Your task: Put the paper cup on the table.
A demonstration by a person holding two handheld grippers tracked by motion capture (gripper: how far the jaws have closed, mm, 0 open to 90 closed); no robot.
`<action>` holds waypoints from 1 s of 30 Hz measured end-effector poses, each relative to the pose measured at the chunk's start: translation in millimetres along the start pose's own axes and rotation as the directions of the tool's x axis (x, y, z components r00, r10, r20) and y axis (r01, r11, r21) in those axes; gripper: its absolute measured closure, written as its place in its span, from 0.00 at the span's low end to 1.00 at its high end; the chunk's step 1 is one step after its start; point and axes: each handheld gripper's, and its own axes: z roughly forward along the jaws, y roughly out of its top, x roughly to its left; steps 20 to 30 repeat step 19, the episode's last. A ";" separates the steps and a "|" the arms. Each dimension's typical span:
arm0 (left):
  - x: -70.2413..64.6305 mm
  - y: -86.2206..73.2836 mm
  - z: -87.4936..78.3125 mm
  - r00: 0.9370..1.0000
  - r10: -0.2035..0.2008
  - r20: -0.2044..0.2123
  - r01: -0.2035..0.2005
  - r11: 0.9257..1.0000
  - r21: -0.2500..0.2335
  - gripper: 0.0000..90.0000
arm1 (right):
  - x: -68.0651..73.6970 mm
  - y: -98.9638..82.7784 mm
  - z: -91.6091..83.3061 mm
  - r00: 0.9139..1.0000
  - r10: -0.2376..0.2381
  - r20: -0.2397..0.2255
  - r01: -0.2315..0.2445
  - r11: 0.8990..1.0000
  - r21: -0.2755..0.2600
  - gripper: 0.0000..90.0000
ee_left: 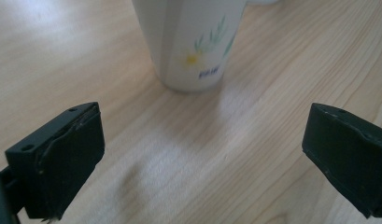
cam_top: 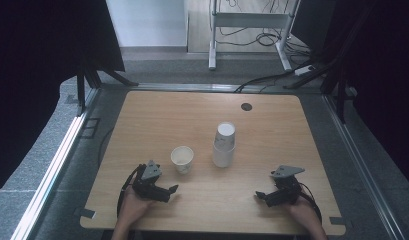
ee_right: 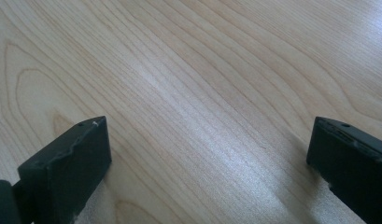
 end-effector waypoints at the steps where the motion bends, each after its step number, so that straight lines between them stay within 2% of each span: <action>1: -0.1 -1.6 1.6 1.000 0.004 -0.003 -0.004 1.000 0.012 0.00 | 0.1 0.0 0.0 1.000 0.001 0.000 -0.001 1.000 0.000 0.00; 6: -0.1 -3.1 5.3 1.000 0.000 -0.016 0.001 0.998 0.058 0.00 | 0.0 0.0 0.0 1.000 0.000 0.000 0.000 1.000 0.000 0.00; 8: 0.3 -2.7 9.2 1.000 -0.014 -0.010 0.016 0.993 0.119 0.00 | 0.0 0.0 0.0 1.000 0.000 0.000 0.000 1.000 0.000 0.00; 9: 1.1 -2.6 10.2 1.000 -0.024 0.000 0.024 0.991 0.130 0.00 | 0.1 0.0 0.0 1.000 0.000 0.000 0.000 1.000 0.000 0.00; 18: 0.1 -3.2 9.7 0.999 -0.038 -0.016 0.040 0.991 0.130 0.00 | 0.1 -0.6 -0.2 1.000 -0.003 0.000 0.003 1.000 0.000 0.00; 30: 0.0 -3.1 9.7 0.999 -0.038 -0.016 0.040 0.991 0.130 0.00 | 0.1 -0.7 -0.2 1.000 -0.002 -0.001 0.002 1.000 0.000 0.00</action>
